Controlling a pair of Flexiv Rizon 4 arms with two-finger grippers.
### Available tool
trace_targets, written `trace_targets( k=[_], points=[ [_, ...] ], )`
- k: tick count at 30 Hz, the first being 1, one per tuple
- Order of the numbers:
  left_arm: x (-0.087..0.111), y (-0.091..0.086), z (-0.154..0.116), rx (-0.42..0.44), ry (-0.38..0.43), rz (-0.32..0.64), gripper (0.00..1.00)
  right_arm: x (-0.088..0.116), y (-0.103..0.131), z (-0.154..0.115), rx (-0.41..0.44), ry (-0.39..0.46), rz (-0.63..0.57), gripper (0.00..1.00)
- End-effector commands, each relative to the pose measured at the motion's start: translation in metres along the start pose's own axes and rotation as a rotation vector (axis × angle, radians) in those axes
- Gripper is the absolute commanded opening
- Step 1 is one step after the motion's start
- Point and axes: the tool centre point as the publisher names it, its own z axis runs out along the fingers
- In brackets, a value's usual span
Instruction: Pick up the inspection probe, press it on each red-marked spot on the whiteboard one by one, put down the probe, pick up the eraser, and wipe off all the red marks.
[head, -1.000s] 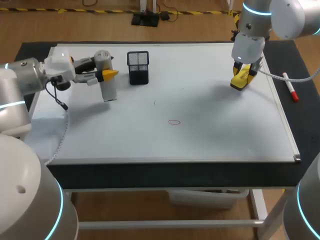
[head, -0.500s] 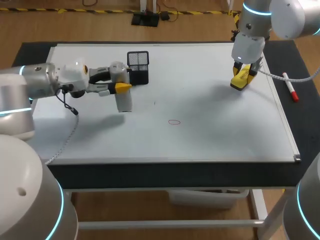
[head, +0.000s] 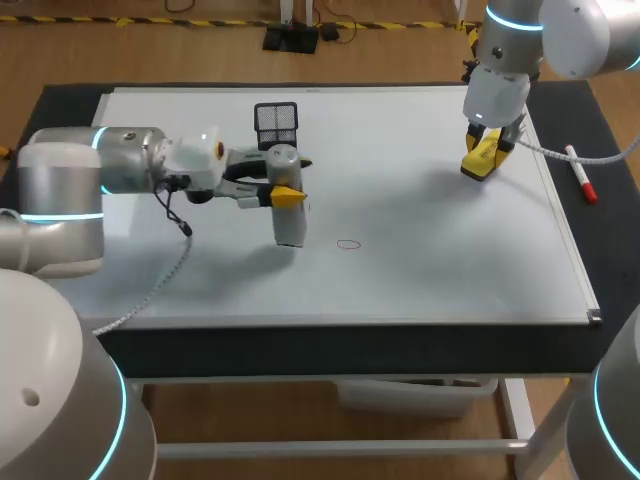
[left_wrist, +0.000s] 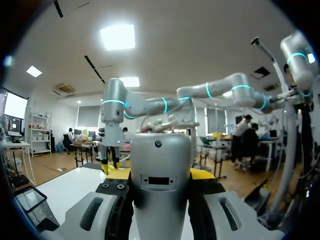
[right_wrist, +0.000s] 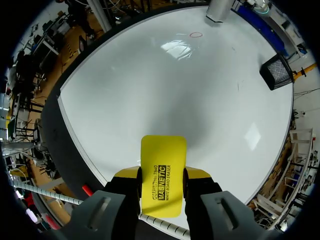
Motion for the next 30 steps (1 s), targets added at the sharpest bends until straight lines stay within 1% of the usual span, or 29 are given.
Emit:
trace_targets(
  k=[1, 6, 12, 21, 30],
  points=[
    [-0.008, 0.008, 0.018, 0.005, 0.069, 0.001, 0.0, 0.0, -0.001, -0.001, 0.002, 0.003, -0.001, 0.0],
    [-0.01, 0.018, 0.038, 0.009, 0.11, -0.002, 0.0, 0.0, -0.001, -0.001, 0.002, 0.003, -0.001, 0.0],
    [-0.013, 0.023, 0.055, 0.01, 0.147, -0.004, 0.0, 0.0, -0.001, -0.001, 0.002, 0.003, -0.001, 0.0],
    [-0.015, 0.023, 0.066, 0.017, 0.176, -0.007, 0.0, 0.0, -0.001, -0.001, 0.002, 0.003, -0.001, 0.0],
    [-0.018, 0.027, 0.075, 0.024, 0.196, -0.026, 0.0, 0.0, -0.001, -0.001, 0.002, 0.003, -0.001, 0.0]
  ],
)
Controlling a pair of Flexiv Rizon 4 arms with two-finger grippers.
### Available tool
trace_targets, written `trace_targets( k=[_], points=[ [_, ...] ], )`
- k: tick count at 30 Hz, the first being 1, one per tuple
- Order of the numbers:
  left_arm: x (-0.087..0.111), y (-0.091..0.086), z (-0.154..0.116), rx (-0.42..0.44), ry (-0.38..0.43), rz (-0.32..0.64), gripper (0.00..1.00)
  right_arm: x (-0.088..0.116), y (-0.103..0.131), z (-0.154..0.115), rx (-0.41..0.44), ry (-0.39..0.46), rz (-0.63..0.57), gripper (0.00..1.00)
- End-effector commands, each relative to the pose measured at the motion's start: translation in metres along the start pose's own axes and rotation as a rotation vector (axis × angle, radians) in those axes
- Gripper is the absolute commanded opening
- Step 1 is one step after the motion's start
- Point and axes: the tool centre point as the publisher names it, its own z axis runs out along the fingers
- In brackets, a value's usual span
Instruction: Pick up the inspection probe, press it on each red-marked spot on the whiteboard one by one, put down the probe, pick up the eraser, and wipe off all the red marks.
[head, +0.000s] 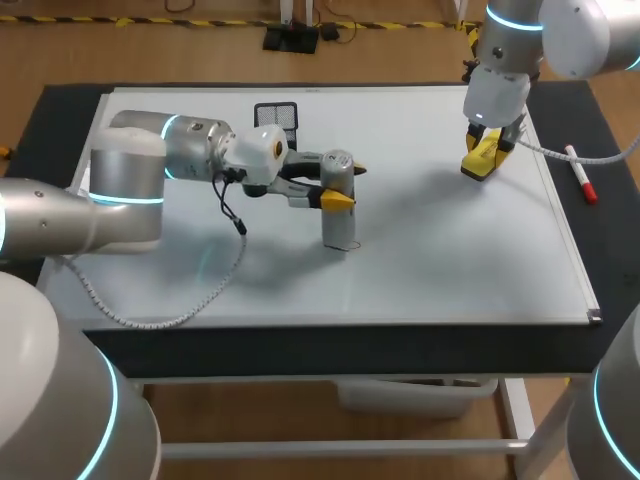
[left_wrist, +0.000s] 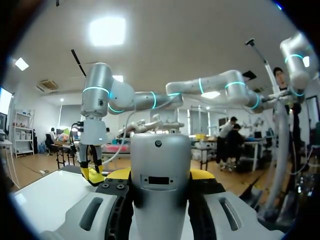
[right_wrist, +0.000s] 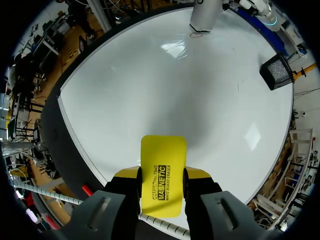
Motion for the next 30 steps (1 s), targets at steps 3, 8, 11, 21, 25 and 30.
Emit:
trace_targets(
  k=[3, 8, 11, 21, 25, 30],
  points=[
    [-0.008, 0.005, 0.005, 0.01, 0.031, -0.013, 0.0, 0.0, -0.001, -0.001, 0.002, 0.003, -0.001, 0.0],
    [-0.009, 0.007, 0.007, 0.007, 0.036, -0.018, 0.0, 0.0, -0.001, -0.001, 0.002, 0.003, -0.001, 0.0],
    [-0.01, 0.009, 0.009, 0.004, 0.039, -0.021, 0.0, 0.0, -0.001, -0.001, 0.002, 0.003, -0.001, 0.0],
    [-0.012, 0.013, 0.011, -0.008, 0.04, -0.032, 0.0, 0.0, -0.001, -0.001, 0.002, 0.003, -0.001, 0.0],
    [-0.012, 0.015, 0.011, -0.013, 0.04, -0.035, 0.0, 0.0, -0.001, -0.001, 0.002, 0.003, -0.001, 0.0],
    [-0.012, 0.015, 0.011, -0.02, 0.041, -0.035, 0.0, 0.0, -0.001, -0.001, 0.002, 0.003, -0.001, 0.0]
  ],
)
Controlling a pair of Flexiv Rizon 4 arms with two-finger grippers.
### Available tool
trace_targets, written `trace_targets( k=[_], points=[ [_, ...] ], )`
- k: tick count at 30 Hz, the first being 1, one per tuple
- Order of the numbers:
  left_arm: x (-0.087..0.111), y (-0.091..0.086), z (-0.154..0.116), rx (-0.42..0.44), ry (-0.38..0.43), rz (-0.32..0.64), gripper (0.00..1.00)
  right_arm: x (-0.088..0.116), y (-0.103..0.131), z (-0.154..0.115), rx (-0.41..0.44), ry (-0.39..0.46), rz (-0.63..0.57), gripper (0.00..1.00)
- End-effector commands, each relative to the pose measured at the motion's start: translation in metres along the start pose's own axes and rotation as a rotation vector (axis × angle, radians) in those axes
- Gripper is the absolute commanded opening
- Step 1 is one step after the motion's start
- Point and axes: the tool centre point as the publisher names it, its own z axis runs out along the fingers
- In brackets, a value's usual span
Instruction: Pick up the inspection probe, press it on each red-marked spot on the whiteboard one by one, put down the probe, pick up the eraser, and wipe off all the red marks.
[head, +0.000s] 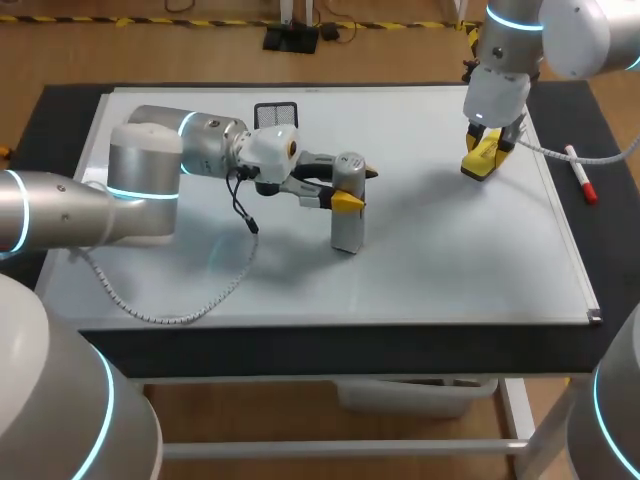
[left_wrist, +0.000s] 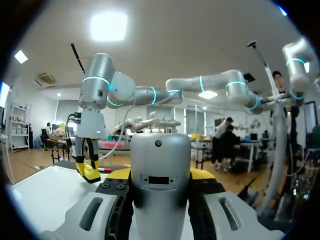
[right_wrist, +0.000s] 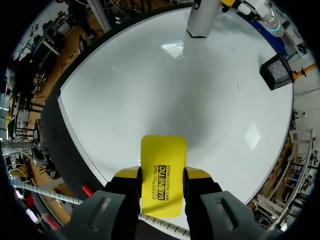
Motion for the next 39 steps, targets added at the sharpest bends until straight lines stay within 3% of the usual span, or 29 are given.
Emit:
trace_targets(
  k=[1, 24, 33, 39],
  points=[
    [-0.002, 0.0, 0.0, -0.005, 0.003, 0.0, 0.0, 0.0, -0.001, -0.001, 0.002, 0.004, -0.001, 0.0],
    [-0.001, 0.001, 0.001, -0.014, 0.007, 0.004, 0.0, 0.0, -0.001, -0.001, 0.002, 0.004, -0.001, 0.0],
    [0.001, -0.011, 0.0, -0.009, 0.01, 0.02, 0.0, 0.0, -0.001, -0.001, 0.002, 0.004, -0.001, 0.0],
    [0.001, -0.025, -0.014, -0.001, -0.012, 0.029, 0.0, 0.0, -0.001, -0.001, 0.002, 0.004, -0.001, 0.0]
  ],
)
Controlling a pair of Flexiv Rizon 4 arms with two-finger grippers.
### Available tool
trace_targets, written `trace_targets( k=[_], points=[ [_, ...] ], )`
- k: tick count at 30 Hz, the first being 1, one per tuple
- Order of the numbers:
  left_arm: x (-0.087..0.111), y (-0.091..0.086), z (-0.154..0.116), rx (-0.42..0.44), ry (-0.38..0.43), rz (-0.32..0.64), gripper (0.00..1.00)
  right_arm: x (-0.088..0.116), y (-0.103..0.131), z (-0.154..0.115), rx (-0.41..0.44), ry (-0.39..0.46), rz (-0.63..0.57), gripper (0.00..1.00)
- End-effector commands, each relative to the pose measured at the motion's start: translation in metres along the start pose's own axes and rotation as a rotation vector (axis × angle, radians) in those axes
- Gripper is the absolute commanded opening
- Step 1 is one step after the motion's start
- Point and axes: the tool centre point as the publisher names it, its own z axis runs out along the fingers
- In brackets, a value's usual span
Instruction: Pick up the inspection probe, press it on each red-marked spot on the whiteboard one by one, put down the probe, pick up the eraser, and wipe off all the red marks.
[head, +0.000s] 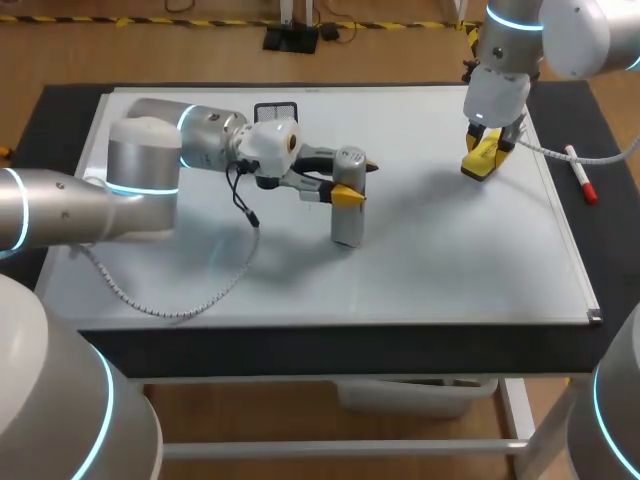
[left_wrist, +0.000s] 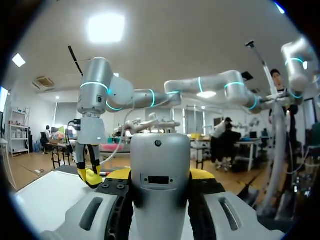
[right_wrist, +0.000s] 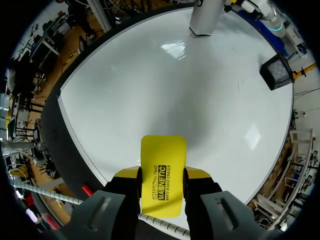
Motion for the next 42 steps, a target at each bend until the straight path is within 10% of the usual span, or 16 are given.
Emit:
trace_targets(
  k=[1, 42],
  points=[
    [0.004, -0.013, -0.016, -0.007, -0.029, 0.004, 0.0, 0.0, -0.001, -0.001, 0.002, 0.004, -0.001, 0.0],
    [-0.023, -0.069, -0.246, -0.031, -0.57, 0.12, 0.0, 0.0, -0.001, -0.001, 0.002, 0.004, -0.001, 0.0]
  ],
)
